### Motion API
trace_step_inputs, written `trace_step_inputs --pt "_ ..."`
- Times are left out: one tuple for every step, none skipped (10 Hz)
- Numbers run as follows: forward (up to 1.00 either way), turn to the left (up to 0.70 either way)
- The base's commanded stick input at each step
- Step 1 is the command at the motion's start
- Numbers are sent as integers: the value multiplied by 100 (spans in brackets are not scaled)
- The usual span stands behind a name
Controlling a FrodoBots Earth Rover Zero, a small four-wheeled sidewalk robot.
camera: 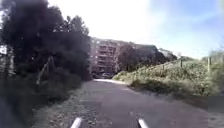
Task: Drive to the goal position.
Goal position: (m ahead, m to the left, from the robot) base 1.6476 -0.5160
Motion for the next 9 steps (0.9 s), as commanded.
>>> trace_step_inputs --pt "42 1" --pt "42 0" --pt "42 0" --pt "42 29" --pt "42 11" --pt "42 0" --pt "42 0" --pt "42 0" --pt "42 5"
